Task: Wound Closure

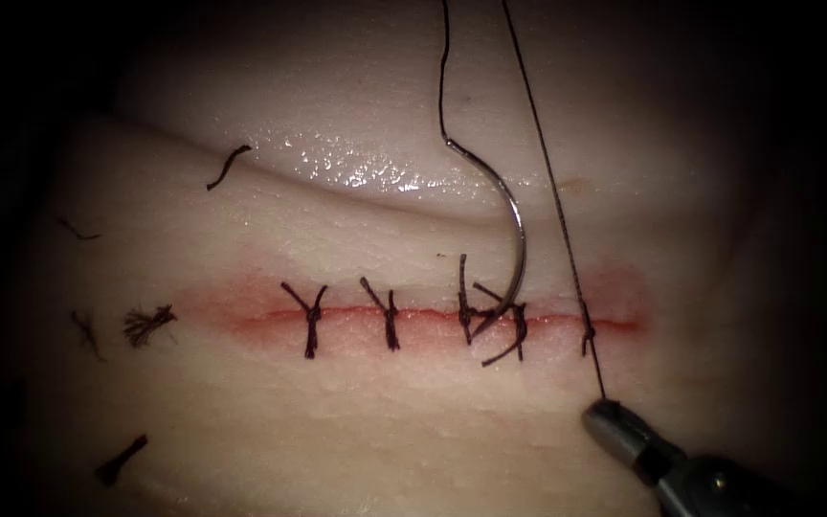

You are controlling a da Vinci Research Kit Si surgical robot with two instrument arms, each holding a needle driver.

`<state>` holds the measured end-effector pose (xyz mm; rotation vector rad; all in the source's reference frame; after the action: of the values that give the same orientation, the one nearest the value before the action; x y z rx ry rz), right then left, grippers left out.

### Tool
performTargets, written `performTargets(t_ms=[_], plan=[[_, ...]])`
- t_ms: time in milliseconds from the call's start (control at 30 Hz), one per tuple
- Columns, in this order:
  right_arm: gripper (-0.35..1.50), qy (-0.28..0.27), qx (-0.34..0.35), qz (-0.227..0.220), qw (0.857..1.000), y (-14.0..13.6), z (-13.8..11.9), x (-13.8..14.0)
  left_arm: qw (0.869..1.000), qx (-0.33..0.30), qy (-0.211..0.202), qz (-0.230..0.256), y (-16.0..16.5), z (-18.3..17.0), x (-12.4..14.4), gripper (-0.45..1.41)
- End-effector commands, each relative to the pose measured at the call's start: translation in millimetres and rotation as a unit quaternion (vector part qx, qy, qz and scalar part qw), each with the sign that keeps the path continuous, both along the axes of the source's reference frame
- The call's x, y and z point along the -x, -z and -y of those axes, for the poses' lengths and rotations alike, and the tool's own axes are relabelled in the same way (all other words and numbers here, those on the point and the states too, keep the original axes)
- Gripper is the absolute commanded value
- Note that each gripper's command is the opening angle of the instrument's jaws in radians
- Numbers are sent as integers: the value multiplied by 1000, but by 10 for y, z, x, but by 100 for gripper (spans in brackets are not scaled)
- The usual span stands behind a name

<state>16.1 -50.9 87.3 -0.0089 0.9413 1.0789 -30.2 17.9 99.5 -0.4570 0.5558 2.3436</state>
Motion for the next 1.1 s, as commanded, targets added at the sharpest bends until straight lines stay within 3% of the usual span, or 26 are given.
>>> performTargets(t_ms=[33, 300, 633, 900, 1100], plan=[[-35, 3, -2, 0, 1000, -9, 11, -8, 1000, 1, -3, -4, -6, -5, 9, -45], [-35, 24, -6, 7, 1000, -14, 39, -7, 1000, 6, 0, -9, -9, -9, 13, -45], [-35, 27, -12, 3, 1000, -10, 34, -12, 1000, 11, 4, -7, -8, -10, 13, -45], [-35, 54, -16, 3, 998, -8, 56, -6, 1000, 20, 11, -6, -2, -16, 12, -45], [-35, 53, -17, 6, 998, -12, 54, -7, 999, 31, 27, 3, 14, -21, 5, -45]])
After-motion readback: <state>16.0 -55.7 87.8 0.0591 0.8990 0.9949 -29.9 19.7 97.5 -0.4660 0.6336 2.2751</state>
